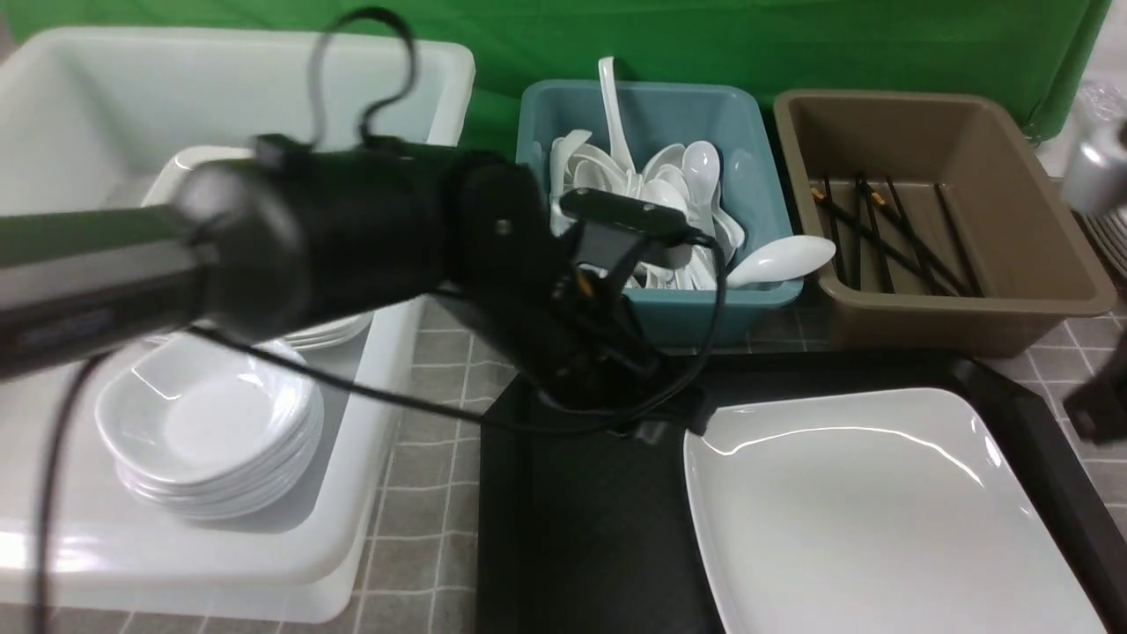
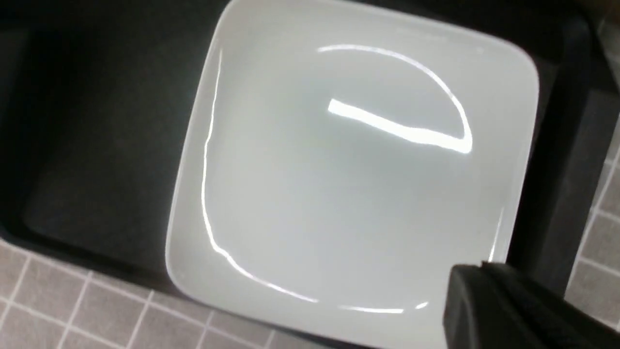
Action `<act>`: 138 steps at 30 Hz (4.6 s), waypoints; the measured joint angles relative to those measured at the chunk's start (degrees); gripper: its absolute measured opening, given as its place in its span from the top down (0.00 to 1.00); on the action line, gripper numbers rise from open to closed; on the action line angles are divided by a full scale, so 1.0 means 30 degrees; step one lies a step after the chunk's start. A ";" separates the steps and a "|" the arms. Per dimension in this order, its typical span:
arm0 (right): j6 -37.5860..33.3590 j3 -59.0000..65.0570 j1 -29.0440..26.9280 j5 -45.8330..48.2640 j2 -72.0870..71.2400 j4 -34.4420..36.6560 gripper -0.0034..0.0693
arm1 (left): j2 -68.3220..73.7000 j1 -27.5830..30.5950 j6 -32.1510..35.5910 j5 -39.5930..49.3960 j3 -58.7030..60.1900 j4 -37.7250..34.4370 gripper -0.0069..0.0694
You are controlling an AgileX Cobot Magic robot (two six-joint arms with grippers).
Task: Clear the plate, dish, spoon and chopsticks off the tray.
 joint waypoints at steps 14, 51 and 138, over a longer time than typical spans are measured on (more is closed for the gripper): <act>0.0673 0.2658 0.0000 -0.0391 -0.2638 0.0005 0.91 | 0.5362 0.0000 0.0365 -0.0251 -0.3912 -0.1796 0.26; 0.0673 -0.1848 0.0000 0.0097 -0.2621 0.1660 0.91 | -0.1900 0.0481 0.0069 0.4036 -0.4854 -0.1002 0.87; -0.1789 -1.6451 0.9342 -0.1464 1.0837 0.3132 0.92 | -0.6082 1.8369 0.6515 -0.0339 0.3335 -0.9401 0.65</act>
